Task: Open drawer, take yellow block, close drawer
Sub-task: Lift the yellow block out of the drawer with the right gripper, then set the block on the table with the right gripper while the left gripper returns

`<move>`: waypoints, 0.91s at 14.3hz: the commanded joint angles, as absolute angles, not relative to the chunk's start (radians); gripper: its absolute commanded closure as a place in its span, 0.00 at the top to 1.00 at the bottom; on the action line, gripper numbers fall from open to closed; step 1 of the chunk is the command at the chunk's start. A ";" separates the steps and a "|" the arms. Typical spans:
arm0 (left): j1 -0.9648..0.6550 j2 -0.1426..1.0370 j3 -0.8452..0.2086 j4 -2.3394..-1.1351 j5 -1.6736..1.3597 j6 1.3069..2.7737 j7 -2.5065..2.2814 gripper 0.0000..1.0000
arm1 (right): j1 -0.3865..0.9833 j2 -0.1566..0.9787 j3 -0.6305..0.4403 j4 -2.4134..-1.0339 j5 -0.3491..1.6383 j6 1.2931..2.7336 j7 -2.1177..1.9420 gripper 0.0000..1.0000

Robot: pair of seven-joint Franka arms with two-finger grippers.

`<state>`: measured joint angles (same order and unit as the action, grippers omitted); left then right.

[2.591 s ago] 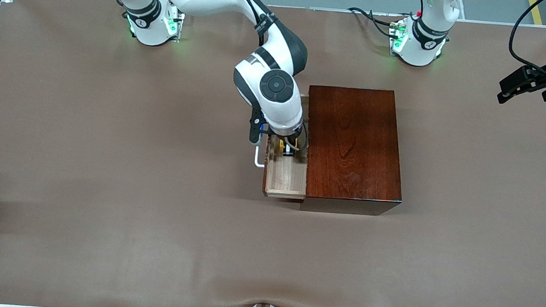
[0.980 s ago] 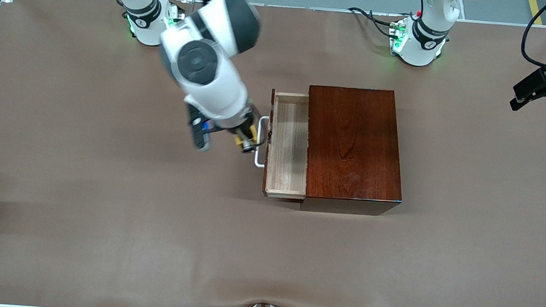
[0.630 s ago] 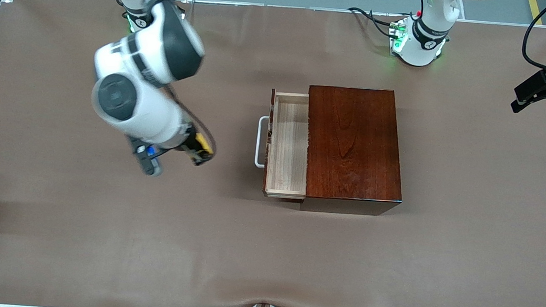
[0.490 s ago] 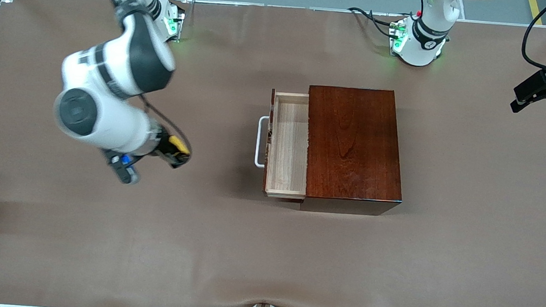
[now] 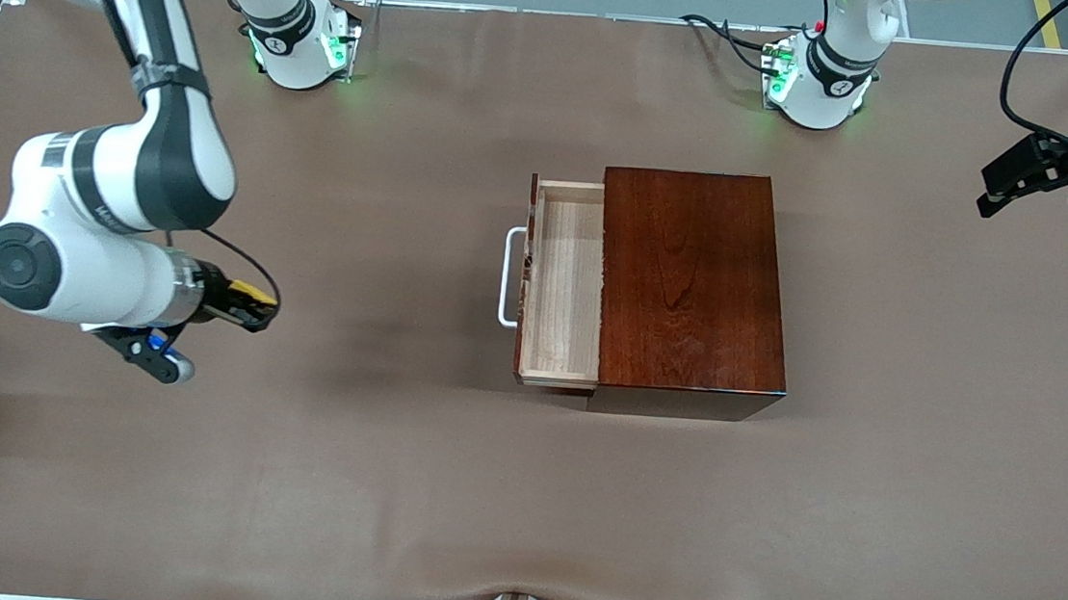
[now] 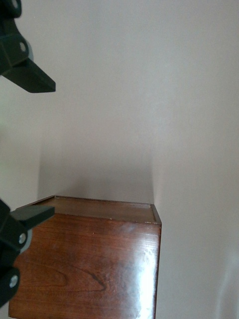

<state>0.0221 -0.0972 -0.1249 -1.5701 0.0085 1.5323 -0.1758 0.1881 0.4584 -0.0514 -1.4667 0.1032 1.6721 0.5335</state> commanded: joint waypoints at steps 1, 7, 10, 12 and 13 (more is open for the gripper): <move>0.025 -0.092 -0.130 -1.548 0.005 1.525 -0.172 1.00 | 0.153 0.466 -0.034 -1.500 0.051 1.729 0.402 0.00; 0.038 -0.100 -0.141 -1.537 0.006 1.467 -0.158 1.00 | 0.095 0.566 -0.034 -1.525 0.031 1.867 0.172 0.00; 0.049 -0.098 -0.133 -1.542 0.008 1.437 -0.160 1.00 | 0.061 0.598 -0.034 -1.578 0.031 1.965 0.105 0.00; 0.048 -0.095 -0.143 -1.543 0.008 1.427 -0.166 1.00 | 0.029 0.636 -0.034 -1.578 0.031 1.994 0.062 0.00; 0.045 -0.095 -0.144 -1.554 0.006 1.425 -0.161 1.00 | 0.023 0.652 -0.034 -1.578 0.031 2.008 0.040 0.00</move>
